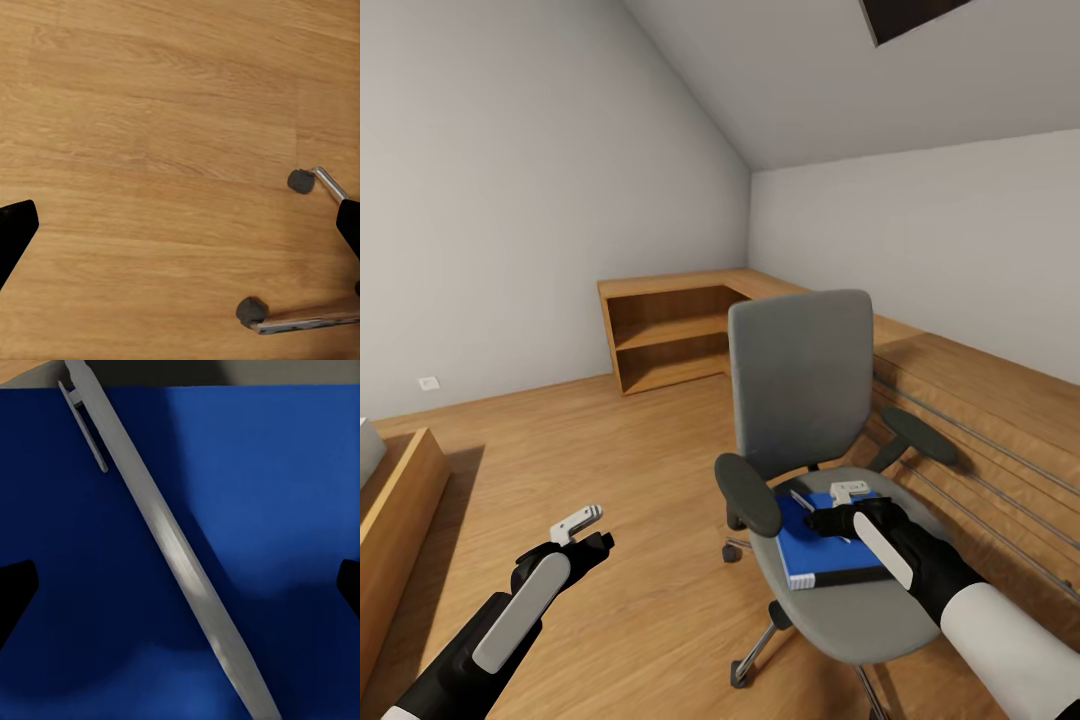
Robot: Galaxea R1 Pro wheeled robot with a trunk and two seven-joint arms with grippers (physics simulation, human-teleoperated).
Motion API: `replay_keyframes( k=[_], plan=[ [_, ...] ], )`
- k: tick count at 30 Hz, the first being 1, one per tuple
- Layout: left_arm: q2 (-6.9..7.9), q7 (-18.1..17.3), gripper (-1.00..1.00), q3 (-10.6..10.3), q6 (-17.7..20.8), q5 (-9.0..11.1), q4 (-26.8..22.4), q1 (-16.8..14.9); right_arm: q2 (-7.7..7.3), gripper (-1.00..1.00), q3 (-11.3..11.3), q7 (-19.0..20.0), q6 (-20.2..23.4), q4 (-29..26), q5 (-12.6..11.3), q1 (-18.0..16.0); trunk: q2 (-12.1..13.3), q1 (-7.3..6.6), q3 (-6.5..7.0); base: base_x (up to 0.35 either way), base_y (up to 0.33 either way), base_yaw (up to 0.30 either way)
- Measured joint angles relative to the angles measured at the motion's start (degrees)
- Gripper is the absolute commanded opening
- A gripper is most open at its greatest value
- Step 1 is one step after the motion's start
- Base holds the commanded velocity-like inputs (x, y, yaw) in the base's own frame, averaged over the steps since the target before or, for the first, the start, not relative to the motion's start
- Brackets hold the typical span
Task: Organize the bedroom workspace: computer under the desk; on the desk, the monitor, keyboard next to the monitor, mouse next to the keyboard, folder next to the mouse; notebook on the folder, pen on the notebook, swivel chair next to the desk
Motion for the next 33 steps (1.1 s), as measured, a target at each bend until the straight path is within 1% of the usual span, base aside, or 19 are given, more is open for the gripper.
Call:
replay_keyframes(
  k=[2, 4, 22, 23, 24, 25, 33],
  plan=[
    [0.0, 0.0, 1.0, 0.0, 0.0, -0.01, 0.0, 0.0, 0.0, 1.0, 0.0, 0.02, 0.0, 0.0, 0.0, 0.0, -0.8, 0.44, -0.36, 0.0, 0.0, 0.0],
    [0.0, 0.0, 1.0, 0.01, 0.0, -0.03, 0.0, 0.01, 0.01, 1.0, -0.01, 0.0, 0.07, -0.44, 0.65, -0.06, -1.62, 0.87, -0.7, 0.0, 0.0, 0.0],
    [0.0, 0.0, 1.0, 0.01, 0.0, 0.04, 0.01, 0.0, 0.02, 1.0, 0.0, 0.02, -0.07, -0.48, 0.27, -0.05, -1.63, 0.88, -0.71, 0.0, 0.0, 0.0],
    [0.0, 0.0, 1.0, 0.01, 0.0, 0.04, 0.01, 0.0, 0.02, -1.0, 0.0, 0.02, -0.07, -0.49, 0.26, -0.05, -1.63, 0.88, -0.71, 0.0, 0.0, 0.0],
    [0.0, -0.01, 1.0, 0.01, 0.0, 0.05, 0.01, 0.0, 0.0, -1.0, -0.05, -0.03, 0.01, -0.33, 1.15, -0.07, -1.63, 0.88, -0.71, 0.0, 0.0, 0.0],
    [0.0, -0.01, 1.0, 0.01, 0.0, 0.05, 0.01, 0.0, 0.0, -1.0, -0.05, -0.04, 0.04, -0.31, 1.29, -0.07, -1.63, 0.88, -0.71, 0.0, 0.0, 0.0],
    [0.0, -0.01, 1.0, -0.02, 0.0, 0.05, 0.0, 0.0, -0.01, -1.0, 0.02, -0.05, 0.1, -0.33, 1.43, -0.07, -1.63, 0.88, -0.7, 0.0, 0.0, 0.0]
  ],
)
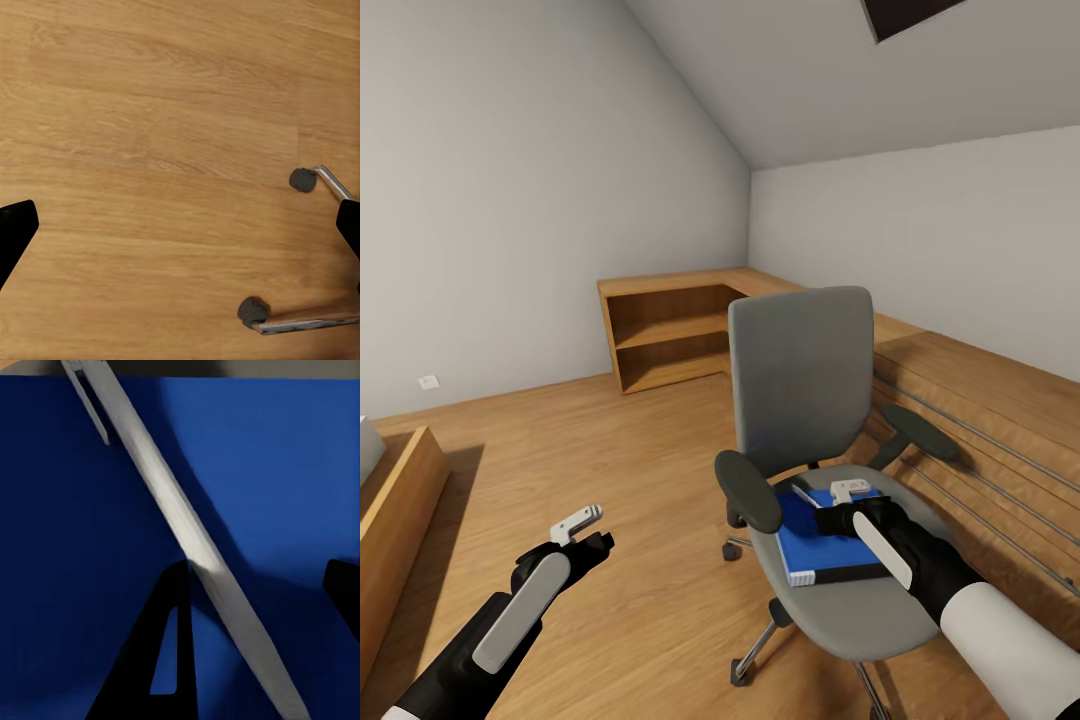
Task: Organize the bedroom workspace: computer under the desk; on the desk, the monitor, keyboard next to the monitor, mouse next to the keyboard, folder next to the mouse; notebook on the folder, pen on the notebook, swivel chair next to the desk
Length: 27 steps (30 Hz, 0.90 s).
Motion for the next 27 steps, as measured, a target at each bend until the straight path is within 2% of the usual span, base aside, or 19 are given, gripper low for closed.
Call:
replay_keyframes(
  k=[27],
  plan=[
    [-0.08, 0.0, 1.0, -0.45, 0.0, 0.0, 0.08, 0.01, 0.26, -1.0, 0.29, 0.01, 0.12, -0.09, 0.11, 0.0, 0.0, 0.0, 0.0, 0.0, 0.0, 0.0]
  ],
)
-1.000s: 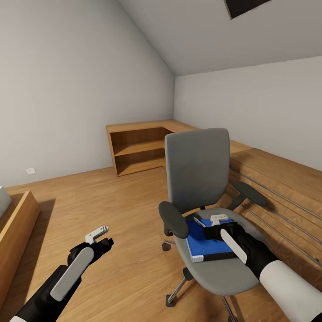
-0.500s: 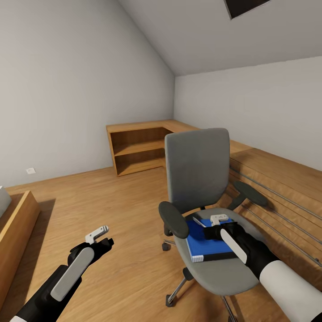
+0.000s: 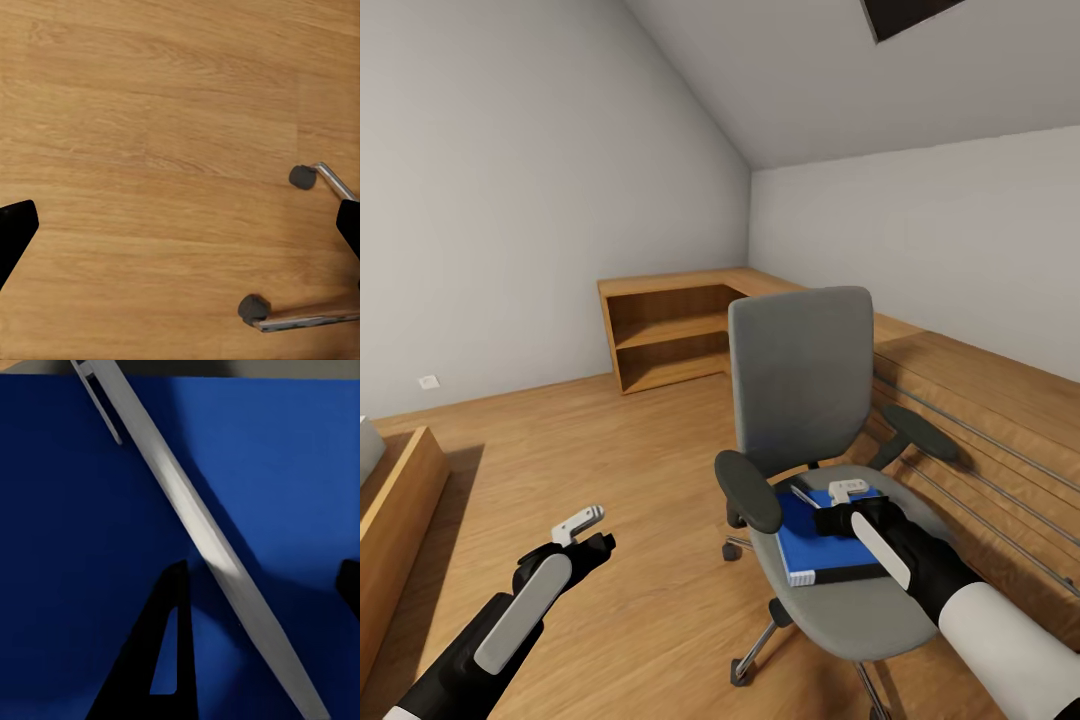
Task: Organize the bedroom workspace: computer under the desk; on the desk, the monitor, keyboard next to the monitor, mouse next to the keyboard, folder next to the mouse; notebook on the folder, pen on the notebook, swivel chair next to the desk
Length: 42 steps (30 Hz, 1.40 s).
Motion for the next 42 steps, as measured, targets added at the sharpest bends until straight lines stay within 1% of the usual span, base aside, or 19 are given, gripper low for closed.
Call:
replay_keyframes(
  k=[11, 23, 42],
  plan=[
    [0.0, 0.0, 1.0, -0.04, 0.0, 0.0, 0.01, 0.0, 0.02, -1.0, 0.08, -0.11, -0.04, 0.08, 0.09, -0.01, 0.0, 0.0, 0.0, 0.0, 0.0, 0.0],
    [0.0, 0.0, 1.0, -0.04, 0.0, 0.0, 0.0, -0.01, 0.0, -1.0, 0.11, -0.29, -0.11, -0.17, -0.59, 0.04, 0.01, 0.01, -0.01, 0.0, 0.0, 0.0],
    [0.0, 0.0, 1.0, -0.04, 0.0, 0.0, 0.0, -0.01, -0.07, -1.0, 0.13, -0.34, -0.19, -0.42, -0.98, 0.15, 0.01, 0.01, -0.01, 0.0, 0.0, 0.0]
  ],
)
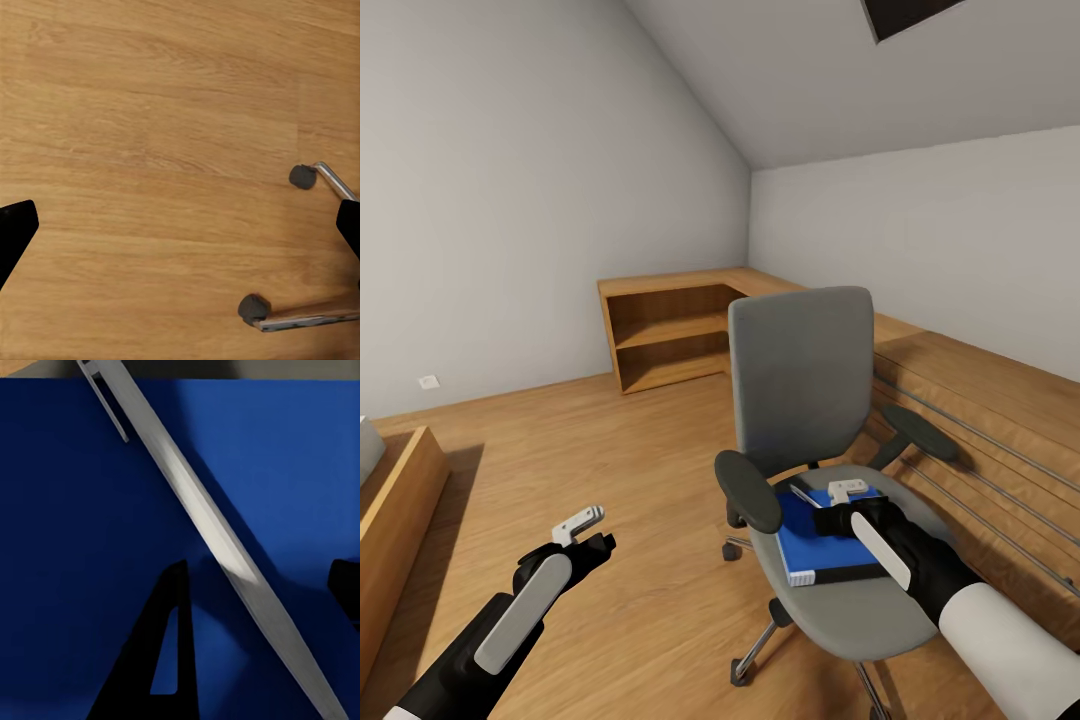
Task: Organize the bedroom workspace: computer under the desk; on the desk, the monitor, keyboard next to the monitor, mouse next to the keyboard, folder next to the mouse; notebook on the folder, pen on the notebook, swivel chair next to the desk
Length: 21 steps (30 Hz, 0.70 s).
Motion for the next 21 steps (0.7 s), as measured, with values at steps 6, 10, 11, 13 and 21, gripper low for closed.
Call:
replay_keyframes(
  k=[6, 10, 11, 13, 21],
  plan=[
    [0.0, 0.0, 1.0, 0.0, 0.0, 0.0, 0.0, 0.0, 0.0, -1.0, 0.01, 0.14, 0.0, -0.21, 0.08, 0.01, 0.0, 0.0, 0.0, 0.0, 0.0, 0.0],
    [0.0, 0.0, 1.0, 0.0, 0.0, 0.0, 0.0, 0.0, -0.07, -1.0, -0.05, 0.13, 0.07, -1.12, 0.02, 0.06, 0.0, 0.0, 0.0, 0.0, 0.0, 0.0],
    [0.0, 0.0, 1.0, 0.0, 0.0, 0.0, 0.0, 0.0, -0.08, -1.0, -0.06, 0.13, 0.07, -1.34, 0.03, 0.07, 0.0, 0.0, 0.0, 0.0, 0.0, 0.0],
    [0.0, 0.0, 1.0, 0.0, 0.0, 0.0, 0.0, 0.0, -0.08, -1.0, -0.06, 0.13, 0.08, -1.52, 0.05, 0.09, 0.0, 0.0, 0.0, 0.0, 0.0, 0.0],
    [0.0, 0.0, 1.0, -0.07, 0.0, 0.0, 0.0, 0.0, -0.09, -1.0, -0.07, 0.13, 0.09, -1.71, -0.01, 0.1, 0.0, 0.0, 0.0, 0.0, 0.0, 0.0]
  ],
)
